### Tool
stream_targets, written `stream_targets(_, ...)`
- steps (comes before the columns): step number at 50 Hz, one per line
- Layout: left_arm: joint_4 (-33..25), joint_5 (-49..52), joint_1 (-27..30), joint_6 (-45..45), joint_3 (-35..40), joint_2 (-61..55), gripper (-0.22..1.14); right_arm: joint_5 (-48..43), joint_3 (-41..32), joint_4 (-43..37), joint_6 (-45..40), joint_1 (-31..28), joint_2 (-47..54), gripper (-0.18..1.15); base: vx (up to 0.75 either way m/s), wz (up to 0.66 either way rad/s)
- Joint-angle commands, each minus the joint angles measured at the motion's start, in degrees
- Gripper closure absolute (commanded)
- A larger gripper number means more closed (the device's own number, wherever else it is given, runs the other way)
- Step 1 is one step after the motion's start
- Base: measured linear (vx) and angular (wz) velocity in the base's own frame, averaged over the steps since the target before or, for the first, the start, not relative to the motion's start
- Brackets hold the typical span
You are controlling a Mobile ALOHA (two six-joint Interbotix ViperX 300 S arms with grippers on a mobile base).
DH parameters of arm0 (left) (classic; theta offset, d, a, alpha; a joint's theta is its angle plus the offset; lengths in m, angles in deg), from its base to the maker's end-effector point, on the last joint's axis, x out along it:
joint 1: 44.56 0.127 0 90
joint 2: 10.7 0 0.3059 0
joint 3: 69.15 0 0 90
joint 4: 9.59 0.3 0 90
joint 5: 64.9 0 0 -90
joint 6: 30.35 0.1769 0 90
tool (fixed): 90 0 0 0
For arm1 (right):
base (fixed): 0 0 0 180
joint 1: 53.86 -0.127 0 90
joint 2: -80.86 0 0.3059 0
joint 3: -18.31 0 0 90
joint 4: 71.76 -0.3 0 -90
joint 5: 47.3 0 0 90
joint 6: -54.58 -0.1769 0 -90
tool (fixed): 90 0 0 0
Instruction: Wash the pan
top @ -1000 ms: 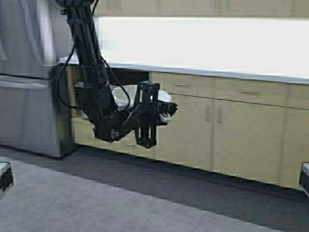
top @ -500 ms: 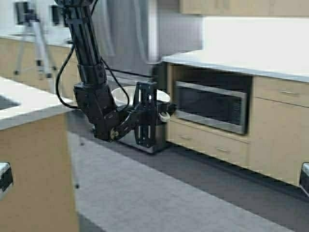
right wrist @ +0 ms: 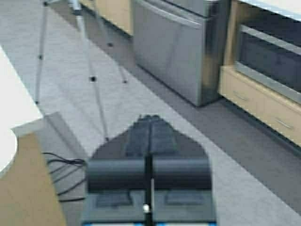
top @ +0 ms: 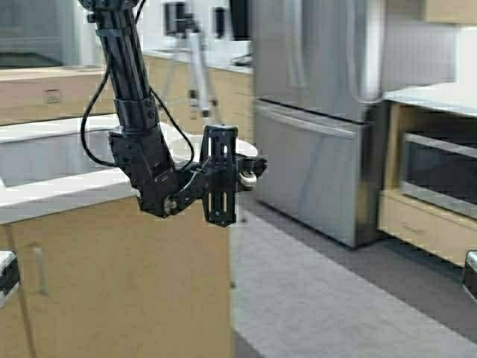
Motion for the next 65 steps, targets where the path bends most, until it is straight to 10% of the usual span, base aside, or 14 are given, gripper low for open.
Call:
stream_targets(1, 0.44, -1.14, -0.18, 0.26, 0.44, 2.11, 0.89, -0.62, -0.97, 0.0, 0.09, 0.0, 0.09, 0.91, 0.11, 0.38)
stream_targets(44, 8.7, -1.93, 1.93, -2.99, -3.34, 2.11, 0.89, -2.2, -0.44, -1.05, -2.46, 0.7, -0.35, 0.91, 0.16, 0.45)
stream_targets(65, 12.04, -1.85, 12.22, -4.22, -0.35, 2.37, 0.89, -1.85, 0.44, -0.88, -2.55, 0.7, -0.62, 0.91, 0.21, 0.18)
